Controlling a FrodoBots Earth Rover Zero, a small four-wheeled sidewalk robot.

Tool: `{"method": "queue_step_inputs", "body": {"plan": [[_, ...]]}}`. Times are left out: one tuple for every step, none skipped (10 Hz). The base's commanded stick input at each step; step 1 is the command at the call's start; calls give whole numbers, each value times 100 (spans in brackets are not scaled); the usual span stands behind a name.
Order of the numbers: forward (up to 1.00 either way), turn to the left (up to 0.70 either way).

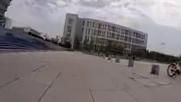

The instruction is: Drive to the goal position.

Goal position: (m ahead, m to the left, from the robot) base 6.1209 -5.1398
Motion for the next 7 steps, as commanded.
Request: {"method": "queue_step_inputs", "body": {"plan": [[70,0],[70,0],[70,0],[70,0],[70,0],[70,0],[70,0]]}}
